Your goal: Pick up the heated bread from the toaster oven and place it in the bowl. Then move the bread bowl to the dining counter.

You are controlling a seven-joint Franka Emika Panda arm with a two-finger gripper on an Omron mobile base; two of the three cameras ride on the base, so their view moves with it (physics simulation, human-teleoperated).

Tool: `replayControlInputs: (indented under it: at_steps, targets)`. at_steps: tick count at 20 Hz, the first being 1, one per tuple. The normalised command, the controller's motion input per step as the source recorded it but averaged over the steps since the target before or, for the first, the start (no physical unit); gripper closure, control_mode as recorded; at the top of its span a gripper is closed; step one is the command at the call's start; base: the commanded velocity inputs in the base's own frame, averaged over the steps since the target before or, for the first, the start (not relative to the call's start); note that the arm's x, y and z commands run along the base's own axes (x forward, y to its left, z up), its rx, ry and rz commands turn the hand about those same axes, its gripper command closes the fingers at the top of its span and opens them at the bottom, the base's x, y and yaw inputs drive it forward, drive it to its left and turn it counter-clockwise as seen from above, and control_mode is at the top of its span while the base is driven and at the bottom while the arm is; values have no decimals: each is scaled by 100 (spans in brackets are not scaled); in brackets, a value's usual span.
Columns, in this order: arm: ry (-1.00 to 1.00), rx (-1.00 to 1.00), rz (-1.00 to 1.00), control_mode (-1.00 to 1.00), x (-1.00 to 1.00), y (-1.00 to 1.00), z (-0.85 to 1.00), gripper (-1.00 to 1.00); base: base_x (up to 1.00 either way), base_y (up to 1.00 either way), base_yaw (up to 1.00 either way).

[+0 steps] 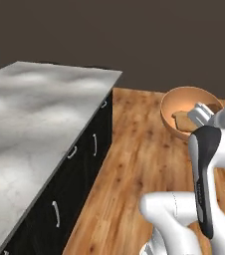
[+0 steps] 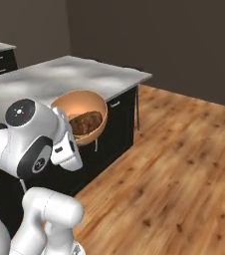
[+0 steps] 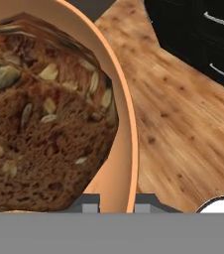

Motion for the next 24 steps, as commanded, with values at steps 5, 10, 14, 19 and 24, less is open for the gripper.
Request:
replayControlInputs:
  at_steps: [5,10,14,19,24]
  targets:
    - [0,0,0,100,0,0,0,100,100,-21,31]
    - [0,0,0,100,0,0,0,100,100,-11,22]
    - [0,0,0,100,0,0,0,100,100,-15,23]
    - [0,0,0,100,0,0,0,100,100,-36,35]
    - [0,0,0,100,0,0,0,100,100,-39,72]
